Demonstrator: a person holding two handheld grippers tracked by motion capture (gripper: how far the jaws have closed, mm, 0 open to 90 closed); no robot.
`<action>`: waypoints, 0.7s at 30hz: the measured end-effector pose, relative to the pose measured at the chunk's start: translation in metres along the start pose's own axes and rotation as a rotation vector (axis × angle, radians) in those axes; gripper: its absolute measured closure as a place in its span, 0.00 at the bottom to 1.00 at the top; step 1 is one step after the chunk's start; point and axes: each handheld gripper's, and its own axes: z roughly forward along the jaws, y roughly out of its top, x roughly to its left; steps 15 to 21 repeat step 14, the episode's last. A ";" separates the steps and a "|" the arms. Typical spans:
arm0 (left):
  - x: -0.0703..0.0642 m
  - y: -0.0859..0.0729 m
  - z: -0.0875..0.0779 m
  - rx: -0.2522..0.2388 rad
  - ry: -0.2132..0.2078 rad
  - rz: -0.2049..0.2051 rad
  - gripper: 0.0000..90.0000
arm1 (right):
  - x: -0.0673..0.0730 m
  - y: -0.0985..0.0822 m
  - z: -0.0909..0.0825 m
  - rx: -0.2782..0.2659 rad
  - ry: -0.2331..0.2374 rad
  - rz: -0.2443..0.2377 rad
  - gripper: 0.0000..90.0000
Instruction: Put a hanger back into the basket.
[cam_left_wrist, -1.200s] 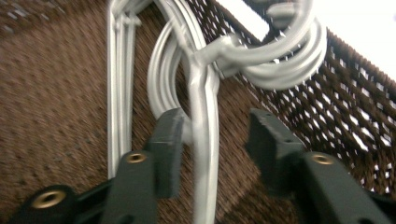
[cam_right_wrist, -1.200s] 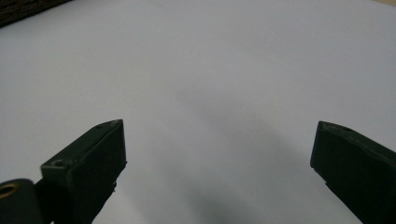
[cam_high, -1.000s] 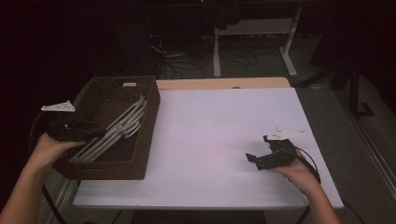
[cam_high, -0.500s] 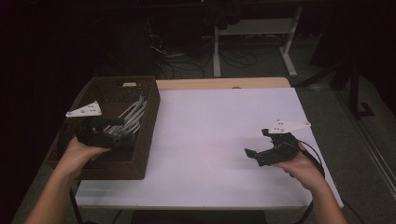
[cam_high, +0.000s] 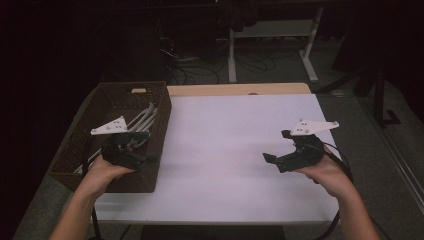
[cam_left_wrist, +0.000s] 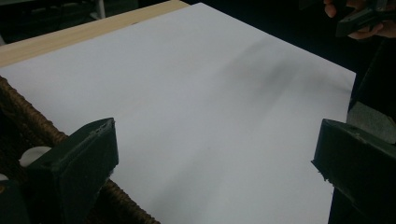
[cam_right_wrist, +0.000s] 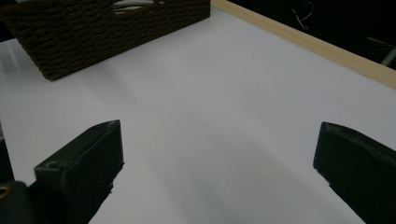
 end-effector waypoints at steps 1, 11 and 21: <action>0.000 -0.001 0.000 -0.001 -0.003 0.000 0.00 | 0.000 0.000 0.000 -0.001 0.001 -0.002 0.02; -0.001 -0.004 0.000 -0.019 -0.012 0.010 0.00 | -0.001 0.002 0.003 -0.004 0.004 -0.005 0.02; -0.001 -0.005 -0.001 -0.028 -0.016 0.007 0.00 | -0.001 0.000 0.005 -0.006 0.007 -0.001 0.02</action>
